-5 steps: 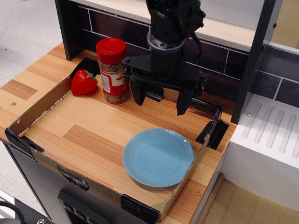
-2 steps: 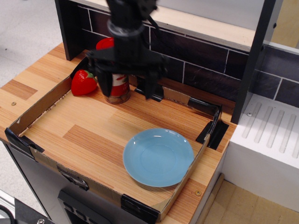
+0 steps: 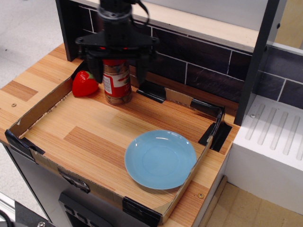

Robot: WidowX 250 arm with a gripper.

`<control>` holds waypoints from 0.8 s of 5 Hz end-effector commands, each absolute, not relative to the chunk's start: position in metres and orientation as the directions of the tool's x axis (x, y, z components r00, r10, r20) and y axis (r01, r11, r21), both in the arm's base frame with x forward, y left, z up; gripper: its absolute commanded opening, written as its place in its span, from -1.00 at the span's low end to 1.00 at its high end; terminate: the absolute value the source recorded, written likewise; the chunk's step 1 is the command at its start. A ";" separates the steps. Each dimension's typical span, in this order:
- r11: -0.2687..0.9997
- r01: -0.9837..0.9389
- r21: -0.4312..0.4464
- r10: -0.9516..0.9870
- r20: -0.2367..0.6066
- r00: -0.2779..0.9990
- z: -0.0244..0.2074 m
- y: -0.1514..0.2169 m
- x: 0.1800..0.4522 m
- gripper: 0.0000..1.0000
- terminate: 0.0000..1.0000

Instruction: Topple basil bottle

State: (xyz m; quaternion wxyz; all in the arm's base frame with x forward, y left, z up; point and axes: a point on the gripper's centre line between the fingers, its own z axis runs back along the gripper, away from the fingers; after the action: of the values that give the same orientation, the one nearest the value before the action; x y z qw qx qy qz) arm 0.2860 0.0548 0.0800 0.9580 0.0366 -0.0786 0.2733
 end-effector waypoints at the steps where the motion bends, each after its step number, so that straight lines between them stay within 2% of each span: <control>1: 0.813 -0.583 0.008 0.564 0.242 0.790 0.098 0.065 0.299 1.00 -1.00; 4: 0.767 -0.642 0.005 0.618 0.265 0.740 0.102 0.075 0.313 1.00 -1.00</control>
State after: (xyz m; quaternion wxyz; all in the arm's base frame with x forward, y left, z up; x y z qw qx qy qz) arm 0.3095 0.0717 0.0877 0.9356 0.0510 -0.1005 0.3347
